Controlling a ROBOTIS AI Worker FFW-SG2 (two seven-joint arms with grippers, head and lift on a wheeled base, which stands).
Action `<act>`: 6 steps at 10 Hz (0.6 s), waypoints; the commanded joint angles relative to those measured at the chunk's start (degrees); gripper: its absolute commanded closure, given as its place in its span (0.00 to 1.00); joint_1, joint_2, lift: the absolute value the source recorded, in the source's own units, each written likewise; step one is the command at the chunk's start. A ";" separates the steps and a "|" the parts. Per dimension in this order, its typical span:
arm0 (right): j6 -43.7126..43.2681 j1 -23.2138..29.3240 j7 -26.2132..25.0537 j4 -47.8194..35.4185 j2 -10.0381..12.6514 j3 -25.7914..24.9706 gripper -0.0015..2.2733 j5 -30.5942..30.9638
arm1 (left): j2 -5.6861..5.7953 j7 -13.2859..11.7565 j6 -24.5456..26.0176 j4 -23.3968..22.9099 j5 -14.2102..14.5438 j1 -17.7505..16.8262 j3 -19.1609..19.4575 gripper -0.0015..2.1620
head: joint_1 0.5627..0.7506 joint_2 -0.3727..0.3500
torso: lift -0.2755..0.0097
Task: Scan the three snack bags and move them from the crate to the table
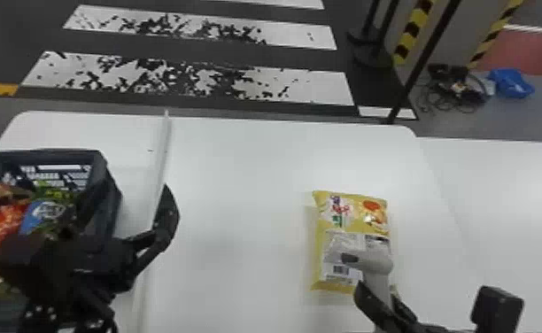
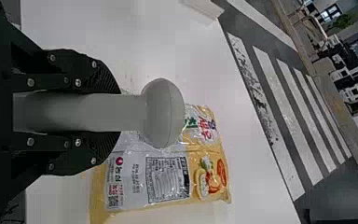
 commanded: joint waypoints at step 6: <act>-8.82 0.50 -6.96 4.31 -0.80 8.82 0.99 6.55 | 0.01 0.12 -2.48 -0.48 0.00 1.76 0.31 0.02 | 0.70 0.44 | 0.75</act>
